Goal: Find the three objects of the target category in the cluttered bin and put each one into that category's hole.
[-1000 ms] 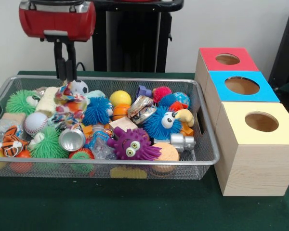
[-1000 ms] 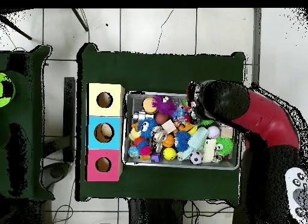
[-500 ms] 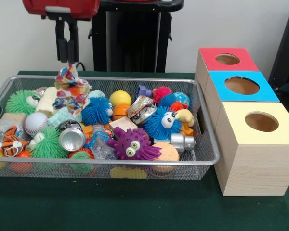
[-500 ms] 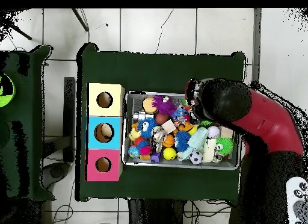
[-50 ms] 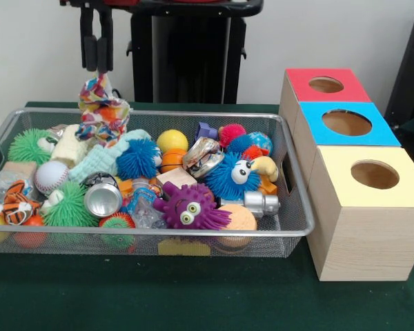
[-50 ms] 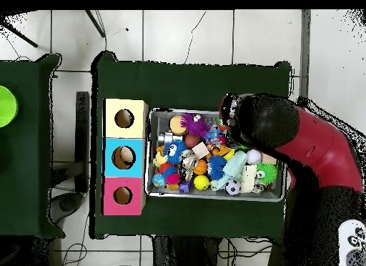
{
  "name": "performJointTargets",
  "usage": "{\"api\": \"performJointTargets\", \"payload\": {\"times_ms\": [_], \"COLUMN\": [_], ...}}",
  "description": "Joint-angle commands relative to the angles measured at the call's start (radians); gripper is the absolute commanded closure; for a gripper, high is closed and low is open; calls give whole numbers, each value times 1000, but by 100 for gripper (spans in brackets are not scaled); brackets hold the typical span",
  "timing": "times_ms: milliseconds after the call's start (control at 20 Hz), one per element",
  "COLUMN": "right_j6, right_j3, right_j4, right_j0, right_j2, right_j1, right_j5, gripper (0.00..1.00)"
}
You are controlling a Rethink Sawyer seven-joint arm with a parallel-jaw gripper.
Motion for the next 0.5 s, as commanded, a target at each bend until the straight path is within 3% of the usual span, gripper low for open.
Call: {"api": "performJointTargets", "payload": {"times_ms": [50,500], "right_j6": [297,398], "right_j3": [81,103], "right_j4": [40,97], "right_j0": [34,126], "right_j2": [-28,-77], "right_j1": [-4,-1], "right_j5": [117,115], "gripper": [100,100]}}
